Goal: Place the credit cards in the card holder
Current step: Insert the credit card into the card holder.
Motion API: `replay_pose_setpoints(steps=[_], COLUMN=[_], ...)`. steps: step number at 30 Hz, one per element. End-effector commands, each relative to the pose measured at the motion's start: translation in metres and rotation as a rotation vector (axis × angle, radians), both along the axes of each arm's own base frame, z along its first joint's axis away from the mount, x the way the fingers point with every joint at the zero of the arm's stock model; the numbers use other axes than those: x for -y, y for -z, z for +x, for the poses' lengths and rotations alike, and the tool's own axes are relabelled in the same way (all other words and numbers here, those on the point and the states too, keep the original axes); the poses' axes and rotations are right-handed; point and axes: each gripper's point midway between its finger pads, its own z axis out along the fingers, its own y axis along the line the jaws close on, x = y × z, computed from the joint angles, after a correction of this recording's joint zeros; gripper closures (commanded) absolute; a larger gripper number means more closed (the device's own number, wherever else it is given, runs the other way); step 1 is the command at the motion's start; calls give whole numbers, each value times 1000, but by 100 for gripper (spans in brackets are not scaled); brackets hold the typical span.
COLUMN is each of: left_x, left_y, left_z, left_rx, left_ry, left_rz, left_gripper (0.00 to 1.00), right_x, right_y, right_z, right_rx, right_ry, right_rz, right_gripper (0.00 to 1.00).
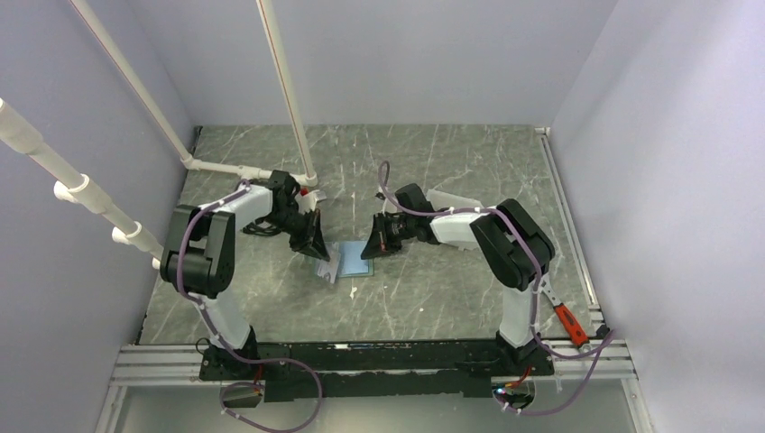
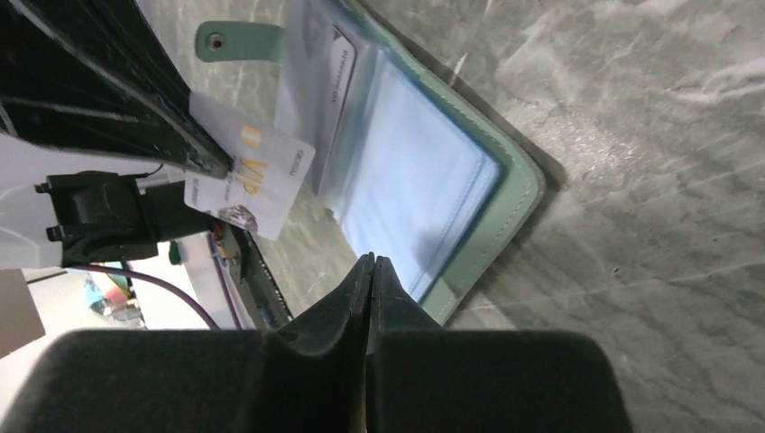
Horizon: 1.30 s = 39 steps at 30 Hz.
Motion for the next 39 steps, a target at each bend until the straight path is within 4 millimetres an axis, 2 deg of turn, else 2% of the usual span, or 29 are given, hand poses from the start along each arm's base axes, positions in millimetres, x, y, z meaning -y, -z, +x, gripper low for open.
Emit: replay_pose_setpoints(steps=[1,7,18,26,39], left_x=[2,2,8,8,17], left_y=[-9,0,10,21,23], left_z=[25,33,39,39,45], left_rx=[45,3,-49,-81,-96], left_ry=[22,10,-11,-15,-39], left_rz=[-96,-130,-206,-200,-266], left_gripper=[100,100,100,100,100], right_x=[-8,-7,-6,-6,-7], right_y=[-4,8,17,17,16], right_z=[11,12,11,12,13], right_rx=[69,54,30,23,24], right_ry=[-33,-28,-28,-26,-28], right_rz=[18,-6,-8,1,6], right_gripper=[100,100,100,100,100])
